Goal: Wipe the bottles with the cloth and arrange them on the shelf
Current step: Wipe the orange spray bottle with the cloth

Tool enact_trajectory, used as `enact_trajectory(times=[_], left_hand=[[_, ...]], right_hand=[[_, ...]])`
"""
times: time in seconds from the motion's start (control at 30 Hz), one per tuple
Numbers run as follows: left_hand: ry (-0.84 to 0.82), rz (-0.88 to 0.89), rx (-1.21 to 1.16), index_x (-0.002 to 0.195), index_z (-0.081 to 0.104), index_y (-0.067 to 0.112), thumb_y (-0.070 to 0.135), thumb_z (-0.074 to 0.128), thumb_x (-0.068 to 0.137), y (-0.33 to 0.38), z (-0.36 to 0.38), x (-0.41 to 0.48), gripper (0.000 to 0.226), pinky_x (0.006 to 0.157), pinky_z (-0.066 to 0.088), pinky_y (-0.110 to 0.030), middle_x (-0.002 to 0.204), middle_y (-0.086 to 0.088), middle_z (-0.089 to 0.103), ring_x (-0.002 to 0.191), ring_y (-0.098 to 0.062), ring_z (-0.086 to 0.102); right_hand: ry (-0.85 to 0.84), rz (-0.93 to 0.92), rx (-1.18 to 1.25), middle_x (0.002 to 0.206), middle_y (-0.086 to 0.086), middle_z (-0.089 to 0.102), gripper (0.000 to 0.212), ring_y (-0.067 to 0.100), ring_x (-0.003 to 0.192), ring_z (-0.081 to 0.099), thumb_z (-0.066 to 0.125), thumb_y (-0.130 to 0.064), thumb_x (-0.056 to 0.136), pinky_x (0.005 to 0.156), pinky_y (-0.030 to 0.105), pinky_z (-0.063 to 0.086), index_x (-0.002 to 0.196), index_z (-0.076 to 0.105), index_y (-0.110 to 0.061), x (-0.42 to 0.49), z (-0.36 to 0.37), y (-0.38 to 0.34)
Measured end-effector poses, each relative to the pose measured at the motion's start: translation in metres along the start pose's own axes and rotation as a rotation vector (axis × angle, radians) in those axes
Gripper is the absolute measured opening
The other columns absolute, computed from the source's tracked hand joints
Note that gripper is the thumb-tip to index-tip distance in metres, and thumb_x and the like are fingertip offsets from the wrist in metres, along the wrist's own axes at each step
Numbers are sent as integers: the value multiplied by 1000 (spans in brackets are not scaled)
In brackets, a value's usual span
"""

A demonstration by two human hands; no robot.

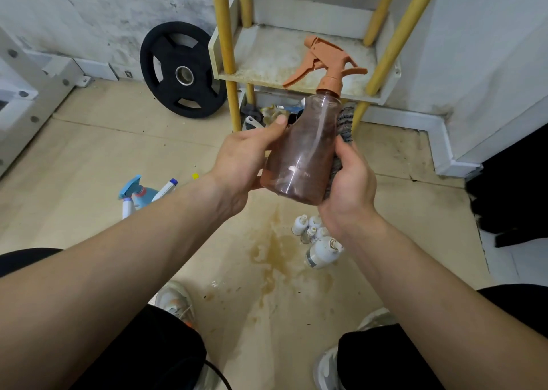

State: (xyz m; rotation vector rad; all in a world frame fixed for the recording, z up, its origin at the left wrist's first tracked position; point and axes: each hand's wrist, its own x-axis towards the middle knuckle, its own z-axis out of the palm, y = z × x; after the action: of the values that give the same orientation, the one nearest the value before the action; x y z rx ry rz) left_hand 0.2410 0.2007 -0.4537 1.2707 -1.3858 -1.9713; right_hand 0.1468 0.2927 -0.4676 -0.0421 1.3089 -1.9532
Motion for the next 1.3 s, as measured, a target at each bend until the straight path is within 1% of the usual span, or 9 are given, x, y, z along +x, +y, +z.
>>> enact_trajectory(times=[0.13, 0.27, 0.4, 0.7, 0.8, 0.87, 1.0, 1.2, 1.3], left_hand=[[-11, 19, -33, 97, 78, 15, 45, 73, 89, -3, -2, 0, 31, 61, 56, -30, 90, 1, 73, 76, -20, 64], [-70, 21, -196, 112, 75, 6, 44, 76, 86, -10, 7, -3, 46, 99, 54, -48, 112, -13, 75, 103, -34, 72], [-194, -28, -311, 129, 65, 5, 45, 67, 90, -9, 12, -5, 56, 110, 44, -51, 131, -19, 65, 113, -34, 64], [-272, -120, -362, 135, 62, 7, 43, 54, 97, -9, 15, -7, 53, 84, 56, -37, 116, -9, 69, 100, -28, 66], [-230, -96, -406, 124, 68, 10, 40, 55, 97, -8, 12, -1, 42, 78, 58, -36, 109, -8, 71, 92, -25, 69], [-214, -75, -424, 120, 67, 15, 41, 55, 96, -6, 9, 4, 37, 80, 57, -37, 109, -7, 69, 90, -24, 69], [-156, -64, -392, 114, 66, 15, 45, 59, 92, -10, -1, 15, 37, 73, 57, -36, 99, -6, 70, 80, -25, 69], [-93, -102, -463, 134, 61, 4, 44, 75, 74, -15, -15, 30, 73, 109, 46, -49, 138, -19, 61, 124, -35, 62], [15, -55, -410, 119, 67, 7, 41, 76, 70, -12, -14, 27, 61, 92, 55, -42, 119, -20, 69, 104, -32, 69]], right_hand=[[18, 1, 65, 140, 21, 59, 48, 34, 125, 63, 58, -17, 101, 95, 43, 58, 144, 48, 3, 0, 2, -5], [15, -26, 141, 145, 25, 54, 70, 38, 127, 61, 63, -23, 90, 103, 55, 52, 150, 39, 2, -2, 6, -2], [27, -54, 141, 146, 27, 51, 70, 41, 128, 59, 63, -22, 88, 103, 60, 51, 149, 40, 4, -2, 6, -1], [16, -114, 31, 138, 19, 61, 54, 31, 126, 62, 57, -24, 91, 106, 46, 52, 140, 56, 0, -1, 4, -7], [-137, -183, -119, 114, -1, 73, 34, 8, 105, 70, 42, -7, 106, 85, 22, 56, 136, 59, -7, -1, 2, -6], [-247, -232, -235, 127, -6, 69, 38, 1, 114, 65, 38, -4, 107, 86, 16, 53, 138, 53, -20, -8, 3, -2], [-386, -492, -621, 168, -5, 22, 48, 6, 153, 22, 40, -20, 104, 122, 44, 33, 151, 45, -26, -20, -4, 18], [-517, -816, -978, 167, 9, 26, 48, 27, 158, 10, 41, -14, 101, 126, 54, 17, 148, 51, -13, -31, -16, 31], [-545, -807, -1005, 166, 9, 28, 47, 27, 157, 12, 41, -16, 102, 125, 54, 18, 148, 50, -12, -23, -17, 30]])
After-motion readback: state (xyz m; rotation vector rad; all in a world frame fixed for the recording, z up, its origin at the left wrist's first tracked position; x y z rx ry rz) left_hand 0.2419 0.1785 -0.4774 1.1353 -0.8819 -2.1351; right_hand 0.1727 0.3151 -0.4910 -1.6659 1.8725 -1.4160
